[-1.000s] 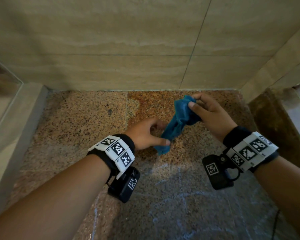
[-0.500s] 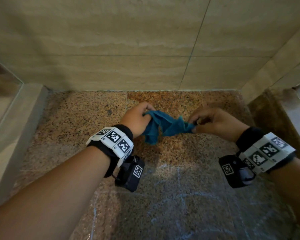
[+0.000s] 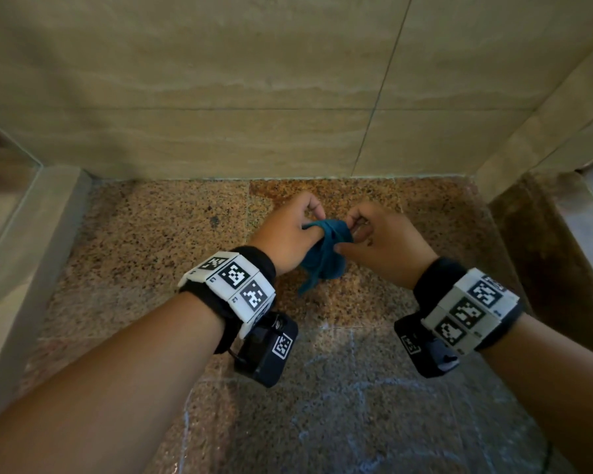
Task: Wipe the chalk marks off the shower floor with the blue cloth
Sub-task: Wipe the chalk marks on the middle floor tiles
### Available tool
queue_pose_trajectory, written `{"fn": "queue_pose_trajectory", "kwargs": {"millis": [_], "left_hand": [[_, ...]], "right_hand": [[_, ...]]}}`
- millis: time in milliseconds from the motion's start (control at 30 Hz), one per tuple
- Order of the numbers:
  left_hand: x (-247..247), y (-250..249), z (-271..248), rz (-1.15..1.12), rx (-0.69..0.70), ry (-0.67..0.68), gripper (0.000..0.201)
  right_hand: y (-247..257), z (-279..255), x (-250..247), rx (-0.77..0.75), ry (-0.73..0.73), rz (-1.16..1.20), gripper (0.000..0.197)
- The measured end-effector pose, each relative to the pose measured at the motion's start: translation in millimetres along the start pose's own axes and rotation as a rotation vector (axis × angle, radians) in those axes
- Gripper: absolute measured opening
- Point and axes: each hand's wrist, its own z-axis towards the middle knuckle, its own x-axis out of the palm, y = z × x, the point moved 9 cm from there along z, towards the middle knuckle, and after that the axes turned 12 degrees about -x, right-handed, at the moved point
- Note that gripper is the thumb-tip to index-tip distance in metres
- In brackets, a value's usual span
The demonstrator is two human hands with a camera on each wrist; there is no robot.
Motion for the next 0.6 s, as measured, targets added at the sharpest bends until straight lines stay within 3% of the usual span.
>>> {"fn": "queue_pose_trajectory", "kwargs": {"millis": [67,200,300,400,533,600], "left_hand": [[-1,3,1,-0.039,-0.008,0.016,0.023],[0,9,1,-0.078,-0.004,0.035,0.023],[-6,15,2,-0.069,0.021,-0.026,0.028],[-18,26,6,-0.012,0.0,-0.109,0.033],[-5,28,0,0.252,-0.026,0.031,0.028],[6,18,-7,0.176,0.019,0.125,0.055]], "right_hand": [[-11,-1,-1,0.066,-0.029,0.053,0.011],[-27,-3,0,0.172,-0.06,0.239,0.015],[-35,-5,3,0.219,-0.051,0.262,0.017],[-49,-9,3,0.324,-0.134,0.414,0.022],[-53,-13,14,0.448,-0.199,0.815,0.023],[-44,-9,17,0.424,-0.211,0.972,0.021]]}}
